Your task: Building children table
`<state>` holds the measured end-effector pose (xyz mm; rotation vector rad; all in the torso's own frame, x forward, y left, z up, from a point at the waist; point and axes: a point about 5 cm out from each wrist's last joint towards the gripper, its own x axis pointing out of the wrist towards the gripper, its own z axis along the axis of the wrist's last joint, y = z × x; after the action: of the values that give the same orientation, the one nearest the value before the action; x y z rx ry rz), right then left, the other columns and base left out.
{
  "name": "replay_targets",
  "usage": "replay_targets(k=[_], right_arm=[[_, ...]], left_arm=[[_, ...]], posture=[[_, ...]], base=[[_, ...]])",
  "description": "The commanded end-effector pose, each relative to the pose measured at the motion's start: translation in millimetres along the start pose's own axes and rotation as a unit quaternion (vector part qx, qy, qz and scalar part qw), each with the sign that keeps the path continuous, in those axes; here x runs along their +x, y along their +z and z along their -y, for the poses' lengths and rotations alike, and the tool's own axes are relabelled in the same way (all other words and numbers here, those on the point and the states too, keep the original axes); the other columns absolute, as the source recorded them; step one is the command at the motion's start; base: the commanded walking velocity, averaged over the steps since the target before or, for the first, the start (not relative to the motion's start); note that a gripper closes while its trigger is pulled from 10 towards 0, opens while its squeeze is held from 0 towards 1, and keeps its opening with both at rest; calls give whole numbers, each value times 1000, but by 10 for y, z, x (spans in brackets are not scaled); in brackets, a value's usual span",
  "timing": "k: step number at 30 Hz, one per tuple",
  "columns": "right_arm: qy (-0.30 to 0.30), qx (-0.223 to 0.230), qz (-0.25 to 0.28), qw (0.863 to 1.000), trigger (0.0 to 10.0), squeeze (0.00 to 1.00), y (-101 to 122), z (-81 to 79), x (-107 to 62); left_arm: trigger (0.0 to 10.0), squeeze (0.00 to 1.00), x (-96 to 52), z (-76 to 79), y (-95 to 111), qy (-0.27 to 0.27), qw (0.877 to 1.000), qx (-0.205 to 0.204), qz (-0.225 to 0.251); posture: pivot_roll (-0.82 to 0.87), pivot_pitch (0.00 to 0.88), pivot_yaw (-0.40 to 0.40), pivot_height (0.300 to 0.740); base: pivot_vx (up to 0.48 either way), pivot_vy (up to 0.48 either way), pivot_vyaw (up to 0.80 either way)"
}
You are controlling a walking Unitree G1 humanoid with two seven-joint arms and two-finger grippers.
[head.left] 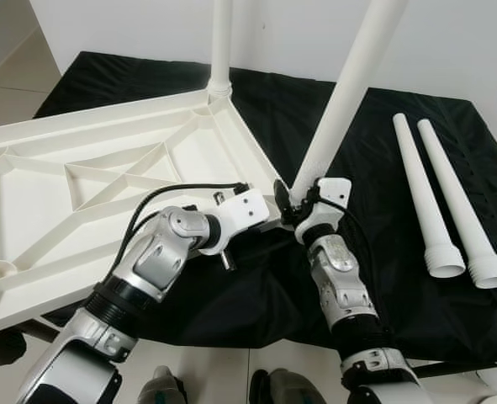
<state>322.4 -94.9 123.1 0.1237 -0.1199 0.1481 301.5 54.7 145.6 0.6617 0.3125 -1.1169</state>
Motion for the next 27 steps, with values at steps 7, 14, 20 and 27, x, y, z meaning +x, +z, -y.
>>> replay_targets(k=[7,14,20,27], right_arm=[[23,-5,-23,999,10000,0,-91,-197,-50],[27,5,-17,999,10000,1000,-52,-160,-58],[46,2,-4,999,10000,0,-7,-75,-93],[127,-5,6,992,10000,0,0,169,-243]], left_arm=[[10000,0,61,100,53,-4,1000,17,4],[10000,0,58,90,53,-1,1000,16,4],[10000,0,50,79,54,0,1000,16,3],[10000,0,52,73,61,1,1000,15,4]], posture=[[16,59,-65,740],[16,60,-66,740],[15,65,-63,740],[6,71,-61,740]], base=[[0,0,0],[0,0,0],[0,0,0],[0,0,0]])
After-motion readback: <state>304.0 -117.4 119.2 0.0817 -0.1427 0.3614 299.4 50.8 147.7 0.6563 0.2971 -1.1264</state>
